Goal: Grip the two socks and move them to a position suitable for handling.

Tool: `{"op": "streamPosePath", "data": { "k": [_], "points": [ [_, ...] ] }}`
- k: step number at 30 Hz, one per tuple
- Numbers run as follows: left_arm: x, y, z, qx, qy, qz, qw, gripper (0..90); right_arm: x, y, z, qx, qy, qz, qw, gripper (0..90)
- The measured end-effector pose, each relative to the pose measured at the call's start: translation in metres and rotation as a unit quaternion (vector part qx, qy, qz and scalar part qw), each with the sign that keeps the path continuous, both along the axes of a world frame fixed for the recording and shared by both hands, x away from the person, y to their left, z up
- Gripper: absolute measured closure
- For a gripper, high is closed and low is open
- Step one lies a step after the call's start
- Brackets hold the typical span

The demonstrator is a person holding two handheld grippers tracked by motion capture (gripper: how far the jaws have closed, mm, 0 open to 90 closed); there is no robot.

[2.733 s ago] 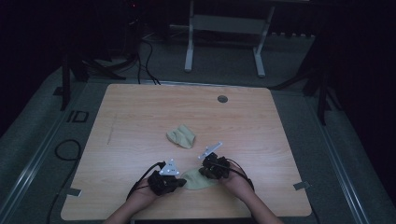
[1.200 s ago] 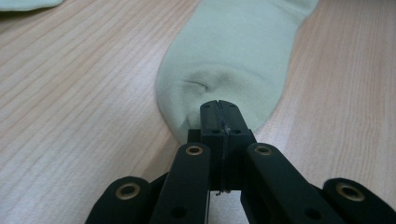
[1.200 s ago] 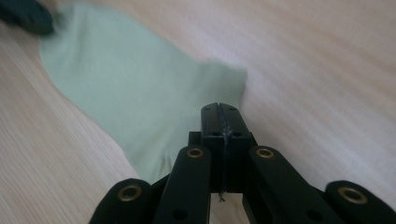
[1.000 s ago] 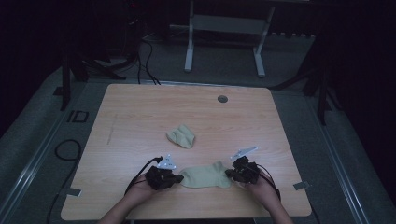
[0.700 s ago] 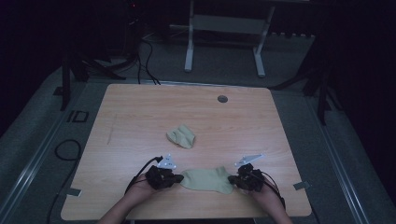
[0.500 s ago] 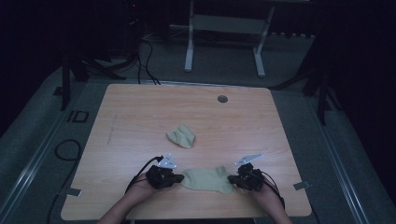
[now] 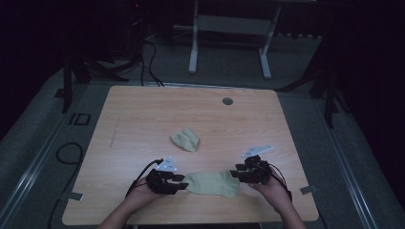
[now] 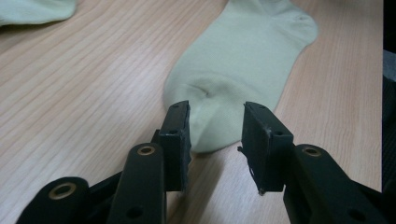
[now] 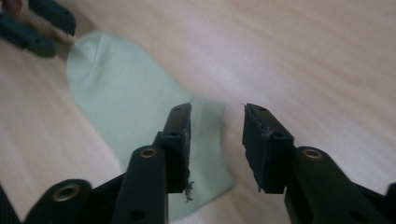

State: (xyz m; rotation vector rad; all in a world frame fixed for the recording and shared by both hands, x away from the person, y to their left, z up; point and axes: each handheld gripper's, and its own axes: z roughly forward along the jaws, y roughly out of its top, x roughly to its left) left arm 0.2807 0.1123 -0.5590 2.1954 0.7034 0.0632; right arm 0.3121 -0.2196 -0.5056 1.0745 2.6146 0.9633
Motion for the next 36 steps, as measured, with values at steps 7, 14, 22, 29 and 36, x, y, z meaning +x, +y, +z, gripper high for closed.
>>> {"op": "streamPosePath", "data": {
  "k": [7, 14, 22, 29, 36],
  "points": [
    [-0.006, 0.007, -0.003, 0.008, -0.001, 0.003, 1.0000, 59.6, 0.024, 0.013, 0.010, 0.005, -0.008, 0.003, 1.0000, 55.2],
    [-0.012, 0.014, -0.001, 0.004, 0.004, 0.010, 0.9999, 59.5, 0.048, 0.039, 0.014, 0.001, -0.005, 0.016, 0.9999, 53.3],
    [-0.016, 0.023, -0.004, 0.005, 0.010, 0.020, 0.9997, 58.2, 0.069, 0.079, 0.019, -0.007, -0.007, 0.038, 0.9992, 53.9],
    [-0.016, 0.028, -0.006, 0.006, 0.016, 0.027, 0.9995, 58.2, 0.087, 0.117, 0.017, -0.021, -0.001, 0.062, 0.9978, 53.9],
    [-0.016, 0.027, -0.006, 0.005, 0.015, 0.022, 0.9996, 58.2, 0.106, 0.153, 0.011, -0.030, 0.013, 0.067, 0.9972, 54.2]
  ]
}}
